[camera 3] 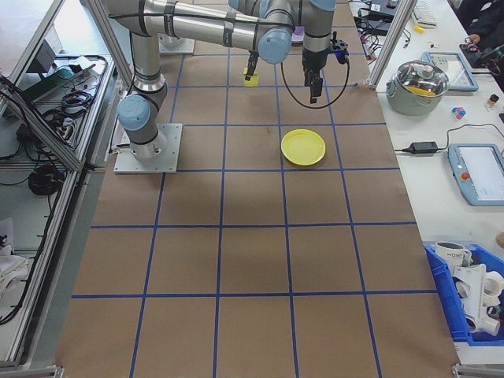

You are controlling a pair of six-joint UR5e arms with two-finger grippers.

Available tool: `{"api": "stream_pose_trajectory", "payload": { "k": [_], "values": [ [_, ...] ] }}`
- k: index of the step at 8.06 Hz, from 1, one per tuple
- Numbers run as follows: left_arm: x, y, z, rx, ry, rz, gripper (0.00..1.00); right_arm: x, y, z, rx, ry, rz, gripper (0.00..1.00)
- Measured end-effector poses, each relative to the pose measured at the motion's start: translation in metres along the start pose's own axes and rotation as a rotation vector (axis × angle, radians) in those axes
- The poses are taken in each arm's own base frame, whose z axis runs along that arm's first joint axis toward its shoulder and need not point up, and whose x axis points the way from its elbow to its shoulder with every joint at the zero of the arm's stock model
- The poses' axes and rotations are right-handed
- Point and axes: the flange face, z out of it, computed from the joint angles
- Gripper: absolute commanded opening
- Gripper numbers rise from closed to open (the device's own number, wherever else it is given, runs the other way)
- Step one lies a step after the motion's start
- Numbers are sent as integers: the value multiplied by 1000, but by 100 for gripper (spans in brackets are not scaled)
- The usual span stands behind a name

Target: Sort blocks by color into plates

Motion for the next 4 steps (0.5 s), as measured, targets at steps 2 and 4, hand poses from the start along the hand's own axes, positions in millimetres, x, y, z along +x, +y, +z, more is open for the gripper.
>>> {"api": "stream_pose_trajectory", "payload": {
  "k": [2,4],
  "values": [
    [10,-12,21,29,6,5,19,0,0,0,2,0,4,100],
    [12,-19,31,39,4,9,26,1,-1,1,-2,8,8,100]
  ]
}}
